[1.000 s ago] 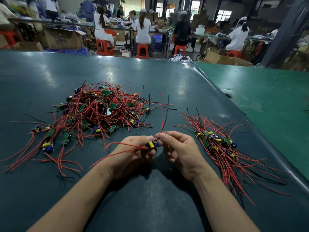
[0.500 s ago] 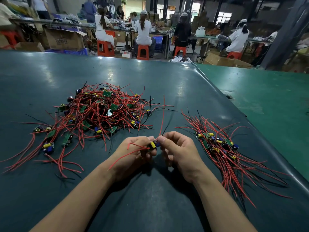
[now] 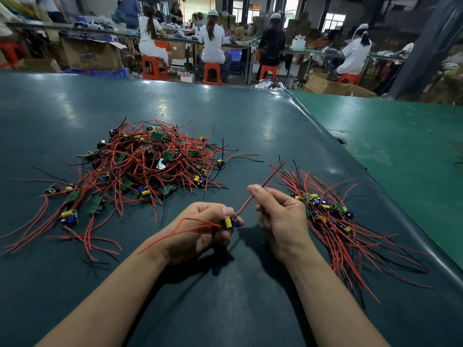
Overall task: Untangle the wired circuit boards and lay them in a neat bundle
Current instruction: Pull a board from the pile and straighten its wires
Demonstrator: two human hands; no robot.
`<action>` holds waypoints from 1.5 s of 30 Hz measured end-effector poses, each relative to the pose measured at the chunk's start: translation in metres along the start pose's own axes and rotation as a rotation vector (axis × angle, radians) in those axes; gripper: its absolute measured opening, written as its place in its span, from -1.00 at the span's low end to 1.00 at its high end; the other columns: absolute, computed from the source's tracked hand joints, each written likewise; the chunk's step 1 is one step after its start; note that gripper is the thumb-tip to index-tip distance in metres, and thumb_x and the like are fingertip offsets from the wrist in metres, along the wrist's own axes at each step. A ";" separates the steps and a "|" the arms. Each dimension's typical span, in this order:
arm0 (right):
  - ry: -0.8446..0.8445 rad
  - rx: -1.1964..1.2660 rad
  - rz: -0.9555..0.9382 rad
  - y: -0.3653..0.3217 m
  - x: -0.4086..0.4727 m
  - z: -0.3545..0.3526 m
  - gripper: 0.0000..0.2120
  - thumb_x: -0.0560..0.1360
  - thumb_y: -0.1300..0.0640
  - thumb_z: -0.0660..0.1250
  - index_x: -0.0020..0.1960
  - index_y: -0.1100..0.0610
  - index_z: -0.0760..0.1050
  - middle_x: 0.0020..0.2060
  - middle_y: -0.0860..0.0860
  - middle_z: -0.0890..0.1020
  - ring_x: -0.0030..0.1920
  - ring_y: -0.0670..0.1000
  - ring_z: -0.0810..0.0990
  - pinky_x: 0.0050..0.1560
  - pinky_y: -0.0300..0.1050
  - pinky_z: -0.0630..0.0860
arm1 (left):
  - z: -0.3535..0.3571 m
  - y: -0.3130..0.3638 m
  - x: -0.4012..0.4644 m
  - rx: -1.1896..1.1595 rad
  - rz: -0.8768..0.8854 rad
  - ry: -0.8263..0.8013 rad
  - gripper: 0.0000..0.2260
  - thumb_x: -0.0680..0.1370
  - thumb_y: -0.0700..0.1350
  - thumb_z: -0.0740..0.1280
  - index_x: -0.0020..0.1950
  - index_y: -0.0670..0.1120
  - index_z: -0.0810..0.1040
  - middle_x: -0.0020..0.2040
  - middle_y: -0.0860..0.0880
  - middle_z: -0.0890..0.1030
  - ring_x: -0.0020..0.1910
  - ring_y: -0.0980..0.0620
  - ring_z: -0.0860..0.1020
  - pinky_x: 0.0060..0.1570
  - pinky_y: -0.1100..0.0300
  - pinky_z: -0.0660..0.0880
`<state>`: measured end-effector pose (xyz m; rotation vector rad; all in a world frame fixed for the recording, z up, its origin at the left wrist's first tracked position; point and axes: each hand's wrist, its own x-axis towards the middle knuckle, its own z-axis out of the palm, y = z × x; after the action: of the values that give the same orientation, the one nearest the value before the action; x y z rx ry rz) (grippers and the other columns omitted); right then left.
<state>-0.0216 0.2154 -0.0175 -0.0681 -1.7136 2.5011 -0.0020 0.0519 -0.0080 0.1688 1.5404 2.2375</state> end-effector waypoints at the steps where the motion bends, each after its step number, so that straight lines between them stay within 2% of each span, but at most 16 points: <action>1: 0.040 0.043 -0.012 -0.002 0.002 -0.001 -0.92 0.44 0.20 0.45 -0.22 0.16 0.69 -0.51 -0.02 0.49 -0.62 -0.14 0.23 -0.60 -0.33 0.16 | 0.000 0.000 -0.001 0.030 0.003 -0.011 -0.85 0.40 -0.14 0.35 -0.35 -0.16 0.61 -0.23 -0.19 0.58 -0.49 0.09 0.45 -0.42 0.27 0.41; 4: 0.088 0.148 0.006 -0.007 0.004 -0.004 -0.82 0.54 0.22 0.34 -0.21 0.25 0.58 -0.48 -0.03 0.54 -0.65 -0.16 0.23 -0.63 -0.35 0.15 | 0.000 0.000 -0.002 0.099 0.000 -0.033 -0.83 0.39 -0.13 0.34 -0.36 -0.16 0.63 -0.25 -0.19 0.60 -0.49 0.08 0.44 -0.41 0.27 0.40; 7: 0.069 0.253 0.131 -0.011 0.003 -0.004 -0.71 0.59 0.15 0.28 -0.29 0.18 0.53 -0.56 -0.07 0.41 -0.66 -0.16 0.21 -0.64 -0.33 0.14 | -0.002 0.000 -0.001 0.131 -0.013 -0.066 -0.81 0.40 -0.13 0.34 -0.25 -0.27 0.60 -0.31 -0.13 0.61 -0.49 0.07 0.46 -0.43 0.29 0.42; 9: 0.050 0.320 0.220 -0.011 0.002 -0.003 -0.68 0.60 0.11 0.25 -0.33 0.14 0.48 -0.58 -0.09 0.35 -0.67 -0.16 0.20 -0.65 -0.32 0.13 | -0.002 0.000 -0.002 0.154 -0.020 -0.092 -0.82 0.41 -0.13 0.34 -0.26 -0.23 0.64 -0.31 -0.12 0.61 -0.48 0.07 0.47 -0.42 0.28 0.42; 13: 0.043 0.309 0.238 -0.010 0.002 -0.003 -0.74 0.61 0.11 0.22 -0.19 0.19 0.54 -0.51 -0.06 0.45 -0.65 -0.15 0.24 -0.66 -0.33 0.11 | -0.006 -0.001 -0.001 0.140 -0.022 -0.107 -0.88 0.36 -0.13 0.42 -0.33 -0.16 0.66 -0.26 -0.16 0.64 -0.48 0.06 0.50 -0.42 0.28 0.44; 16: 0.051 0.304 0.213 -0.011 0.003 -0.002 -0.83 0.61 0.21 0.18 -0.08 0.17 0.52 -0.51 -0.03 0.49 -0.64 -0.15 0.27 -0.65 -0.36 0.12 | -0.009 -0.002 0.000 0.171 -0.018 -0.131 -0.80 0.29 -0.03 0.46 -0.29 -0.17 0.68 -0.30 -0.13 0.63 -0.48 0.06 0.51 -0.42 0.28 0.43; 20: 0.086 0.316 0.195 -0.011 0.004 -0.001 -0.81 0.61 0.31 0.12 -0.05 0.18 0.50 -0.56 0.01 0.47 -0.66 -0.14 0.26 -0.67 -0.36 0.15 | -0.009 -0.002 0.000 0.144 0.004 -0.148 -0.81 0.31 -0.05 0.44 -0.30 -0.18 0.68 -0.37 -0.08 0.62 -0.50 0.08 0.51 -0.43 0.30 0.42; 23: 0.081 0.352 0.216 -0.011 0.003 -0.002 -0.80 0.60 0.30 0.13 -0.06 0.16 0.51 -0.55 -0.02 0.45 -0.65 -0.14 0.25 -0.67 -0.37 0.15 | -0.009 -0.002 -0.001 0.110 0.003 -0.140 -0.86 0.38 -0.13 0.40 -0.28 -0.19 0.68 -0.40 -0.05 0.58 -0.49 0.08 0.50 -0.42 0.30 0.45; 25: 0.087 0.358 0.196 -0.011 0.004 -0.002 -0.84 0.61 0.25 0.17 -0.04 0.17 0.53 -0.52 -0.02 0.48 -0.64 -0.13 0.29 -0.65 -0.35 0.19 | -0.009 -0.001 -0.002 0.070 0.001 -0.105 -0.83 0.41 -0.09 0.38 -0.24 -0.17 0.70 -0.38 -0.03 0.58 -0.46 0.11 0.50 -0.37 0.30 0.48; 28: 0.054 0.265 0.187 -0.009 0.003 -0.001 -0.87 0.62 0.10 0.24 0.03 0.15 0.51 -0.43 0.00 0.60 -0.59 -0.10 0.40 -0.61 -0.32 0.28 | -0.010 0.000 -0.003 -0.110 0.078 -0.113 -0.71 0.29 0.01 0.60 -0.10 -0.11 0.71 -0.29 -0.06 0.61 -0.39 0.13 0.55 -0.26 0.24 0.55; 30: -0.044 0.106 0.157 -0.007 -0.002 0.002 -0.89 0.60 0.17 0.28 0.11 0.10 0.50 -0.39 0.02 0.61 -0.56 -0.09 0.43 -0.60 -0.31 0.29 | -0.009 0.001 -0.002 -0.237 0.137 -0.088 -0.56 0.13 0.02 0.69 -0.09 -0.10 0.68 -0.24 -0.09 0.64 -0.35 0.09 0.59 -0.22 0.20 0.58; 31: -0.109 0.006 0.106 -0.005 -0.005 0.004 -0.82 0.58 0.23 0.31 0.16 0.07 0.51 -0.37 0.02 0.60 -0.54 -0.09 0.45 -0.60 -0.31 0.31 | -0.008 0.001 -0.001 -0.288 0.155 -0.065 -0.51 0.09 0.01 0.70 -0.09 -0.11 0.64 -0.22 -0.10 0.65 -0.36 0.08 0.59 -0.22 0.19 0.60; 34: -0.321 -0.210 -0.064 0.002 -0.018 0.013 -0.66 0.53 0.35 0.35 0.21 0.02 0.57 -0.31 -0.03 0.62 -0.51 -0.17 0.46 -0.54 -0.35 0.35 | -0.007 -0.001 0.002 -0.322 0.188 0.003 -0.42 0.08 0.01 0.71 -0.07 -0.14 0.51 -0.18 -0.14 0.61 -0.39 0.06 0.56 -0.22 0.18 0.61; 37: -0.376 -0.126 -0.019 0.002 -0.021 0.015 -0.72 0.51 0.33 0.38 0.14 0.05 0.64 -0.29 -0.06 0.64 -0.51 -0.16 0.43 -0.50 -0.34 0.33 | -0.007 -0.002 0.004 -0.302 0.226 0.045 -0.51 0.08 0.02 0.70 -0.15 -0.12 0.60 -0.19 -0.16 0.56 -0.39 0.07 0.56 -0.23 0.21 0.61; 40: -0.339 -0.039 0.038 -0.002 -0.018 0.012 -0.76 0.40 0.13 0.44 0.06 -0.01 0.69 -0.22 -0.03 0.65 -0.44 -0.11 0.47 -0.50 -0.32 0.32 | -0.007 -0.004 0.007 -0.291 0.309 0.103 -0.51 0.14 -0.01 0.67 -0.14 -0.13 0.49 -0.25 -0.10 0.60 -0.36 0.05 0.60 -0.18 0.20 0.60; 45: -0.202 -0.060 -0.032 0.001 -0.016 0.012 -0.82 0.35 0.08 0.46 -0.10 0.13 0.72 -0.33 0.04 0.62 -0.48 -0.08 0.43 -0.52 -0.30 0.33 | -0.003 -0.010 0.011 -0.102 0.249 0.161 -0.78 0.35 -0.09 0.42 -0.17 -0.13 0.42 -0.38 -0.06 0.51 -0.46 0.08 0.50 -0.35 0.22 0.56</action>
<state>-0.0074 0.2020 -0.0146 0.2127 -1.8466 2.5079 -0.0101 0.0566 -0.0198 0.1608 1.5548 2.5747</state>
